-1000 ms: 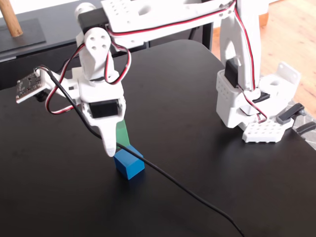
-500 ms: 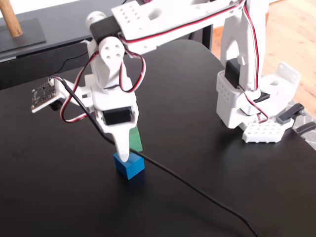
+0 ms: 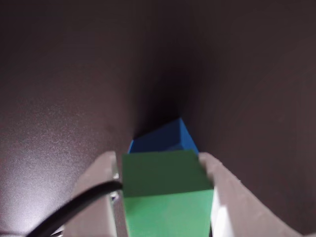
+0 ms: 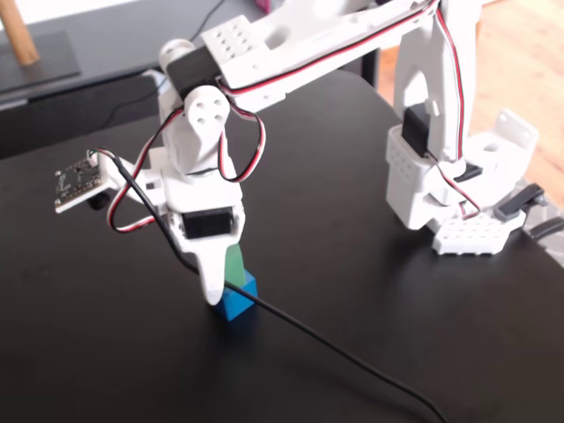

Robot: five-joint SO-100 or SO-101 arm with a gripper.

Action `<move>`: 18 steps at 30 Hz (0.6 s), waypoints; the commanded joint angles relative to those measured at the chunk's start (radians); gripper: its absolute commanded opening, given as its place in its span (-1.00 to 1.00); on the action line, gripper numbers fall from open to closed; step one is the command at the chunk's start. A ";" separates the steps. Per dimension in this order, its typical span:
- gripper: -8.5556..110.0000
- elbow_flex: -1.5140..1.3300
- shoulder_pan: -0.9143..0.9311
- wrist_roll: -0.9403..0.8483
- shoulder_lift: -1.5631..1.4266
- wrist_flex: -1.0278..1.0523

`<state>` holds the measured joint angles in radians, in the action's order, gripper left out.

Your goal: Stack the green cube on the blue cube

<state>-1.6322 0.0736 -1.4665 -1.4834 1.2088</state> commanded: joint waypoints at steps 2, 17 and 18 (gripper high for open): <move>-0.59 0.011 0.031 -0.054 -0.037 -0.017; -0.24 0.031 0.066 -0.064 -0.055 0.071; -0.23 0.035 0.064 -0.061 -0.057 0.083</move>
<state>-1.6444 0.1350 -1.5401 -1.4834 1.2609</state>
